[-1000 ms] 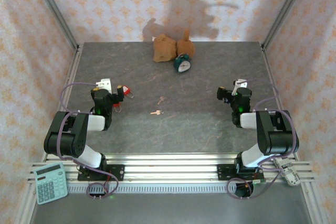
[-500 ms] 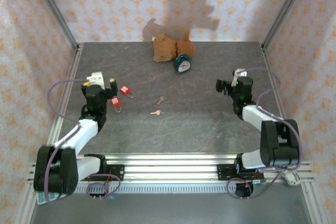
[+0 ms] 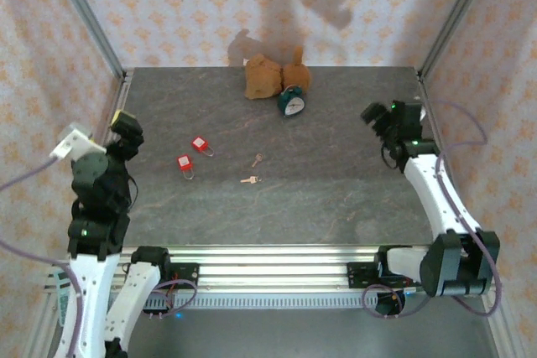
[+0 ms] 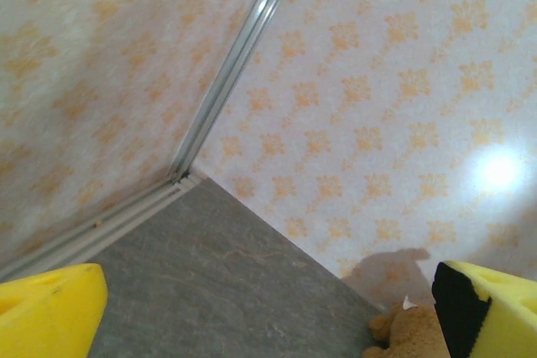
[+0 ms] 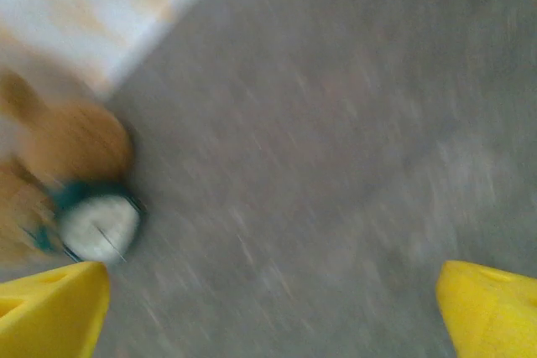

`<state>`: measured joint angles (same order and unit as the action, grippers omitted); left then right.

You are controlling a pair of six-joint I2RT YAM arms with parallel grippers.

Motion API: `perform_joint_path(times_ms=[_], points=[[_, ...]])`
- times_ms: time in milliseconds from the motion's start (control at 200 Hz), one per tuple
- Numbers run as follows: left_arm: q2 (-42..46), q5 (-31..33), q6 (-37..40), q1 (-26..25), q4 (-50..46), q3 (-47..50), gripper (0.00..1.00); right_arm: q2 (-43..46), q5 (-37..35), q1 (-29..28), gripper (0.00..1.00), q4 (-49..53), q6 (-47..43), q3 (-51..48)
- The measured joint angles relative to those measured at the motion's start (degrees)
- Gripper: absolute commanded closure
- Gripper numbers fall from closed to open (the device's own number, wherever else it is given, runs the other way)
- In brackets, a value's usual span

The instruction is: Unlock with the key

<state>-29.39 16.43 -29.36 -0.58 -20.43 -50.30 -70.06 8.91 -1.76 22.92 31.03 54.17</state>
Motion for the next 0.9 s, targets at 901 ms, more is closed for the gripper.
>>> perform_joint_path(times_ms=[901], points=[[-58.73, -15.54, -4.85, -5.49, -17.92, -11.17, 0.15, 11.63, 5.70, -12.04, 0.09, 13.11, 1.42, -11.47]])
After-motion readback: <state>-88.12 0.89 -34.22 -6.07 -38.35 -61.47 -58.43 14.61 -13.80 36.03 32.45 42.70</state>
